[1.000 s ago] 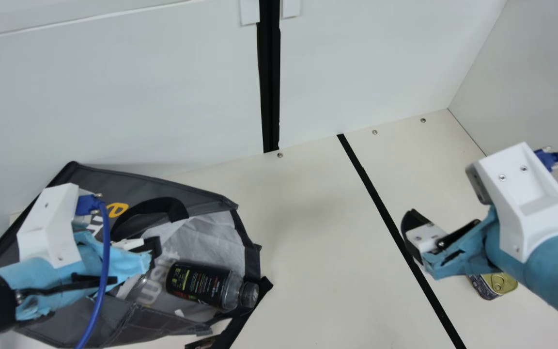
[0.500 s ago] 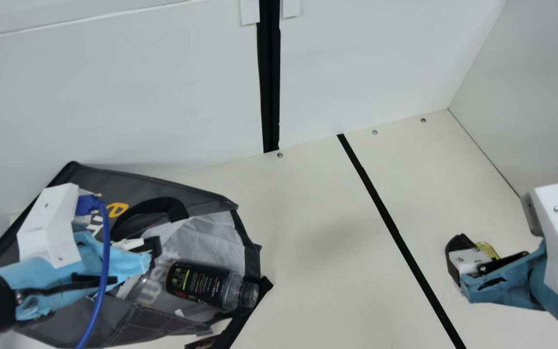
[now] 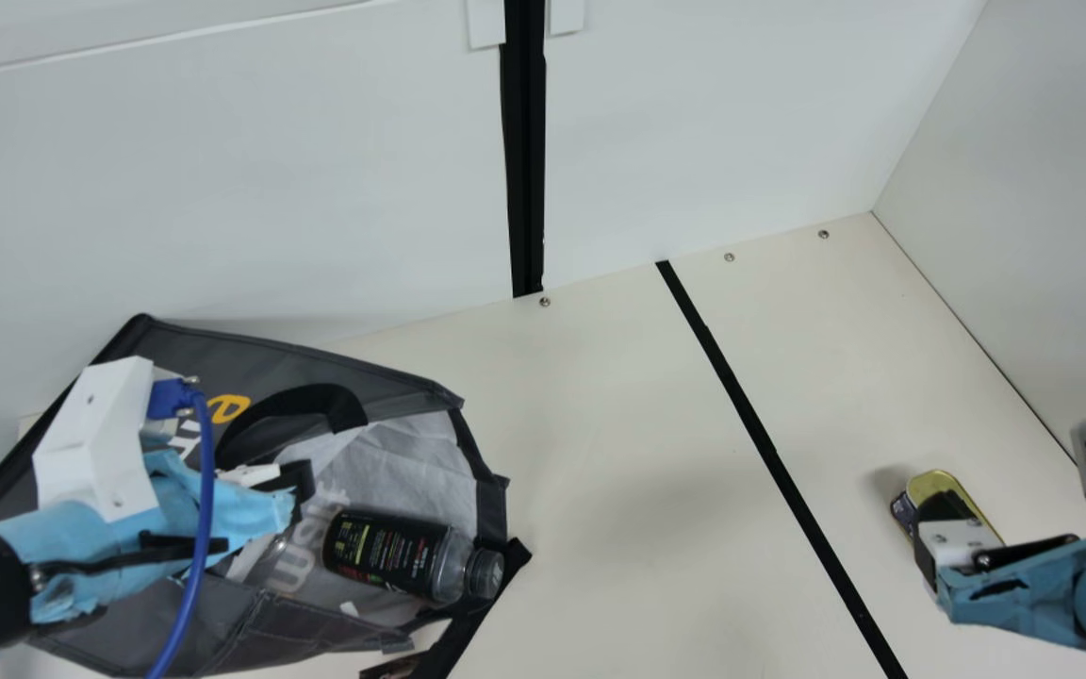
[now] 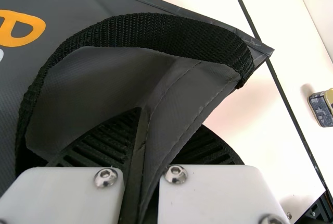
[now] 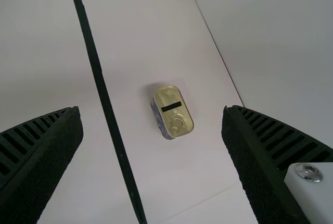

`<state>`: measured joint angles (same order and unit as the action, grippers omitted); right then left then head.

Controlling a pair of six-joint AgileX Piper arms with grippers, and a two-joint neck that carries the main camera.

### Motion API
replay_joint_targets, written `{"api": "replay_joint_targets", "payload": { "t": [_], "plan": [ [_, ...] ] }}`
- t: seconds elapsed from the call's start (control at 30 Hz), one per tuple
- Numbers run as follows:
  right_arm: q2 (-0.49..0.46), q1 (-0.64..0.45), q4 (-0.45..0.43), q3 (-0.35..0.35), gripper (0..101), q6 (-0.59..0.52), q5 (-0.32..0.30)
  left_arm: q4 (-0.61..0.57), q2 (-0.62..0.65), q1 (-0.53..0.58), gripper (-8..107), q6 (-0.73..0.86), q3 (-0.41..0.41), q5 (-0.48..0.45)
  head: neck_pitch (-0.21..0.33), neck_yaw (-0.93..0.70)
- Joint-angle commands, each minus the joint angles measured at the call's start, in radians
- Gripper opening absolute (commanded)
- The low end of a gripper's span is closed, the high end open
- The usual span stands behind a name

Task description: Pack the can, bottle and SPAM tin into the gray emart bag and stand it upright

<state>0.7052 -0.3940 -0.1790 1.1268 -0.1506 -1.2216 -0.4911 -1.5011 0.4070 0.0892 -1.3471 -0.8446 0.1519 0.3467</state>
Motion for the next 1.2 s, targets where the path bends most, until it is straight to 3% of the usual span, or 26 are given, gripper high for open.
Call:
{"api": "replay_joint_targets", "payload": {
  "t": [0.0,0.43,1.17],
  "plan": [
    [-0.004,-0.055,0.022,-0.006,95,-0.026,0.002,0.000,0.000,0.000,-8,0.000,0.000,0.000,0.023,0.002],
    [-0.013,-0.199,0.099,-0.038,95,-0.084,0.002,0.000,0.000,0.000,-8,0.000,0.000,0.000,0.023,0.002],
    [-0.015,-0.227,0.120,-0.045,95,-0.064,0.002,0.000,0.000,0.000,-8,0.000,0.000,0.000,0.023,0.002]
  ]
}}
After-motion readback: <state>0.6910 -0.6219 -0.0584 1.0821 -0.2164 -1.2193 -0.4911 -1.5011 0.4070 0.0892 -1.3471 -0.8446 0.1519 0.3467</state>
